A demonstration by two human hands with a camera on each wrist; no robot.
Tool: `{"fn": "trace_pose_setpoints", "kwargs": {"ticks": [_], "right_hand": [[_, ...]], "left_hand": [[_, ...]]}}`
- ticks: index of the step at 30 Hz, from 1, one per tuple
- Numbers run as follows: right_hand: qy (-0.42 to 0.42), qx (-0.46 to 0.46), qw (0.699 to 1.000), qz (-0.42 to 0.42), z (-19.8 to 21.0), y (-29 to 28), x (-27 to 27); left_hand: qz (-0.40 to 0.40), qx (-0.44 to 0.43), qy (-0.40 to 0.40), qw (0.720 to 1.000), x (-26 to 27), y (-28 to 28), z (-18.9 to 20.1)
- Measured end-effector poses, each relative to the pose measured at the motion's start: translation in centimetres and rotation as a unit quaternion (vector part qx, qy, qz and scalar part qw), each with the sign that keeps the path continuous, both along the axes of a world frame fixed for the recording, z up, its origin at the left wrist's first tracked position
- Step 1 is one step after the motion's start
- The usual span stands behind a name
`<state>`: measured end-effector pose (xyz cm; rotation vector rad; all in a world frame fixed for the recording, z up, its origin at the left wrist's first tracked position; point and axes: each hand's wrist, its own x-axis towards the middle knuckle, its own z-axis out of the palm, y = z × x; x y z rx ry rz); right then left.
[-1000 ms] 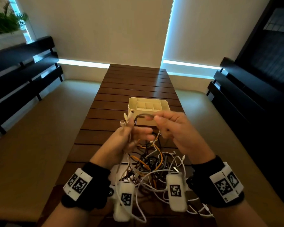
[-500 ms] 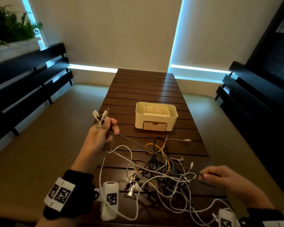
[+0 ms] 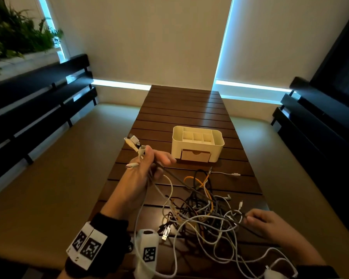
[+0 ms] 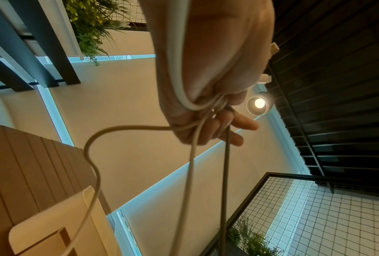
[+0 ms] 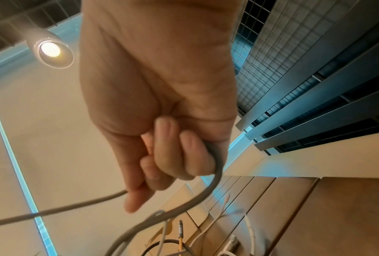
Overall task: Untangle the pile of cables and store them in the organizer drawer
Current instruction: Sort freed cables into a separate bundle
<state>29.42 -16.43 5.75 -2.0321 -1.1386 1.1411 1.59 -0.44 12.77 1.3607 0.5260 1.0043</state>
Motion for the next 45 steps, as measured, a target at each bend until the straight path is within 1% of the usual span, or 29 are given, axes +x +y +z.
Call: {"fn": "trace_pose_setpoints", "kwargs": {"ticks": [2, 5, 6, 7, 8, 10, 12, 13, 15, 18, 20, 21, 22, 24, 27, 28, 30, 31, 33, 34, 35, 36, 37, 38, 39, 41, 42, 43, 45], "right_hand": [[0.009, 0.036, 0.999, -0.022, 0.6, 0.1, 0.0], [0.020, 0.092, 0.995, -0.025, 1.4, 0.0, -0.1], [0.024, 0.114, 0.993, -0.035, 1.6, 0.0, -0.1], [0.023, 0.139, 0.989, -0.046, 1.8, -0.1, -0.2], [0.023, 0.167, 0.984, -0.062, 2.1, -0.2, -0.3], [0.049, 0.230, 0.968, -0.089, 2.6, 0.0, -0.7], [0.083, 0.278, 0.953, -0.086, 3.4, 0.8, -1.4], [0.078, 0.294, 0.950, -0.068, 3.9, 1.3, -2.1], [0.056, 0.312, 0.948, -0.021, 5.0, 2.4, -3.8], [0.032, 0.313, 0.948, 0.040, 6.5, 4.3, -6.6], [0.047, 0.317, 0.946, 0.052, 7.2, 5.2, -7.8], [0.070, 0.316, 0.945, 0.045, 7.5, 5.3, -8.1], [0.084, 0.313, 0.945, 0.041, 7.7, 5.4, -8.0], [0.077, 0.297, 0.950, 0.062, 7.8, 5.3, -7.8], [0.028, 0.239, 0.960, 0.145, 6.9, 6.0, -7.5], [0.004, 0.216, 0.961, 0.170, 6.3, 6.3, -7.5], [-0.030, 0.186, 0.964, 0.187, 4.5, 7.1, -7.6], [-0.034, 0.189, 0.964, 0.183, 3.7, 7.4, -7.5], [-0.068, 0.217, 0.959, 0.170, 2.5, 7.9, -7.3], [-0.091, 0.227, 0.955, 0.167, 2.3, 8.2, -7.1], [-0.109, 0.237, 0.953, 0.155, 2.3, 8.3, -6.9], [-0.121, 0.247, 0.953, 0.130, 2.5, 8.5, -6.8], [-0.137, 0.266, 0.949, 0.100, 2.8, 8.6, -6.6], [-0.159, 0.297, 0.939, 0.071, 3.2, 8.7, -6.4], [-0.183, 0.334, 0.923, 0.047, 3.8, 8.6, -6.3], [-0.189, 0.393, 0.900, 0.004, 4.6, 8.7, -6.3], [-0.181, 0.396, 0.900, -0.015, 4.8, 8.7, -6.3], [-0.169, 0.381, 0.909, -0.024, 4.9, 8.7, -6.4], [-0.125, 0.338, 0.933, -0.020, 4.9, 8.7, -6.5]], "left_hand": [[-0.015, -0.041, -0.045, 0.998, -0.3, 0.1, 0.2], [-0.025, -0.121, -0.153, 0.980, -0.7, 0.2, 0.8], [-0.024, -0.135, -0.160, 0.978, -0.9, 0.2, 0.9], [-0.024, -0.132, -0.143, 0.981, -1.2, 0.3, 0.9], [-0.023, -0.112, -0.101, 0.988, -1.3, 0.4, 0.8], [-0.013, -0.040, 0.036, 0.998, -1.0, 0.3, 0.5], [-0.003, 0.019, 0.156, 0.988, 0.0, -0.5, 0.3], [-0.001, 0.033, 0.187, 0.982, 0.8, -0.8, 0.1], [-0.037, 0.049, 0.204, 0.977, 2.4, -1.7, -0.3], [-0.135, 0.085, 0.248, 0.956, 4.8, -3.2, -1.0], [-0.137, 0.104, 0.259, 0.950, 5.7, -4.0, -0.8], [-0.116, 0.104, 0.254, 0.955, 5.7, -4.1, -0.4], [-0.083, 0.089, 0.241, 0.963, 5.4, -3.9, 0.1], [-0.019, 0.050, 0.176, 0.983, 4.2, -3.5, 1.5], [0.022, 0.003, 0.012, 1.000, 1.9, -3.5, 4.4], [0.032, -0.022, -0.062, 0.997, 1.1, -3.6, 5.4], [0.034, -0.056, -0.202, 0.977, -0.5, -3.3, 6.6], [0.036, -0.054, -0.239, 0.969, -1.2, -3.1, 7.0], [0.046, -0.044, -0.259, 0.964, -2.2, -2.8, 6.8], [0.057, -0.044, -0.246, 0.967, -2.4, -2.7, 6.5], [0.074, -0.039, -0.208, 0.975, -2.4, -2.8, 6.1], [0.098, -0.026, -0.136, 0.986, -2.3, -2.7, 5.5], [0.119, -0.004, -0.030, 0.992, -2.1, -2.4, 4.8], [0.133, 0.025, 0.094, 0.986, -1.8, -2.1, 4.0], [0.139, 0.050, 0.202, 0.968, -1.4, -1.5, 3.1], [0.177, 0.086, 0.346, 0.917, -0.6, -0.7, 1.2], [0.208, 0.099, 0.377, 0.897, -0.1, -0.5, 0.5], [0.236, 0.111, 0.372, 0.891, 0.5, -0.6, -0.2], [0.260, 0.129, 0.327, 0.899, 1.8, -1.3, -1.0]]}}
